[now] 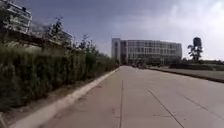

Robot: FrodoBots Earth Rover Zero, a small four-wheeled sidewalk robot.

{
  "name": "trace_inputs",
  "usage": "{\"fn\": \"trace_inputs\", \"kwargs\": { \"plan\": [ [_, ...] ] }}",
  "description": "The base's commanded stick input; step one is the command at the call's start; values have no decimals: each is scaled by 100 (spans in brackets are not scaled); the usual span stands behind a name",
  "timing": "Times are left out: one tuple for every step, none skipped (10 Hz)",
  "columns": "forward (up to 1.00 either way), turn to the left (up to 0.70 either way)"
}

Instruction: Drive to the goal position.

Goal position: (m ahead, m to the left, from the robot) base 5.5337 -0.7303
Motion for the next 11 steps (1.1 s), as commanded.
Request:
{"fn": "trace_inputs", "kwargs": {
  "plan": [
    [45, 0],
    [45, 0],
    [45, 0],
    [45, 0],
    [45, -1],
    [45, -16],
    [45, -27],
    [45, -24],
    [45, -17],
    [45, -2],
    [45, 0]
  ]
}}
